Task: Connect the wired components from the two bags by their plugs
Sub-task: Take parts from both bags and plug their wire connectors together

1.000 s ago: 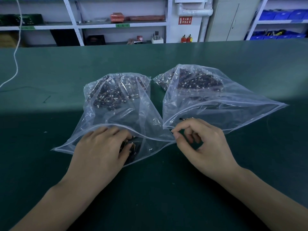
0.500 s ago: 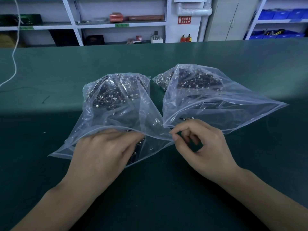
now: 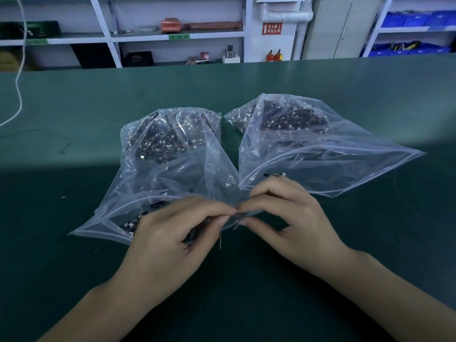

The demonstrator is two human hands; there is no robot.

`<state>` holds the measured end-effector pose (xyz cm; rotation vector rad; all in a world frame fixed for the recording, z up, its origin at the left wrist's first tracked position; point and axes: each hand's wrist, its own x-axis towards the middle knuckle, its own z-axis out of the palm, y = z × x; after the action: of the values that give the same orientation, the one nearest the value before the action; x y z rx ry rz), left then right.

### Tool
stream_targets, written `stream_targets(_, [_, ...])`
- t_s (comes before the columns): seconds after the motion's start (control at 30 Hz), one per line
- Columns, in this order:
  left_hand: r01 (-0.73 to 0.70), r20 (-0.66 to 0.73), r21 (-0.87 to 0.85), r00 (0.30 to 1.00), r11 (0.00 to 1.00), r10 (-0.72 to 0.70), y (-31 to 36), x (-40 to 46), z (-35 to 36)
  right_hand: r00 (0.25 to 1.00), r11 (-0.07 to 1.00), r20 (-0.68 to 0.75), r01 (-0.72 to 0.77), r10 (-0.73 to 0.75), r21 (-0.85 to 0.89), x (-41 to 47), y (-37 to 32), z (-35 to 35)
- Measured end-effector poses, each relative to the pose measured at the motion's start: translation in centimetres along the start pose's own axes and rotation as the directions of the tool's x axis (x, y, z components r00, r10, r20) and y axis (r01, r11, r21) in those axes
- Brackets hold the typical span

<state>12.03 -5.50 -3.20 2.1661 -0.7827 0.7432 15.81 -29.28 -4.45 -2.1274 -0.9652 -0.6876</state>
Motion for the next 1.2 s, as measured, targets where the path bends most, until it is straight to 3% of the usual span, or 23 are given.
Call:
stream_targets(0.17, [0.087,-0.003,-0.048,0.996,0.995,-0.088,-0.14,-0.15,0.03,0.995,0.998,-0.075,-0.06,0.06,0.011,0.05,0.18,-0.34])
stream_targets(0.5, [0.002,0.026,-0.035,1.0,0.999,-0.001,-0.37,-0.2,0.17,0.998,1.0,-0.066,-0.004,0.006,0.023,-0.05,-0.01,-0.12])
stream_targets(0.87, [0.042,-0.044,-0.061,0.998,0.997,-0.045,-0.07,0.1,0.1,0.997,0.998,-0.079,0.026,-0.021,0.065,-0.17,-0.28,0.22])
stream_targets(1.2, [0.074,-0.07,-0.063,0.994,0.995,-0.078,-0.11,-0.07,0.18,0.991,0.983,-0.095,-0.083,0.099,0.164,-0.21,-0.59,0.26])
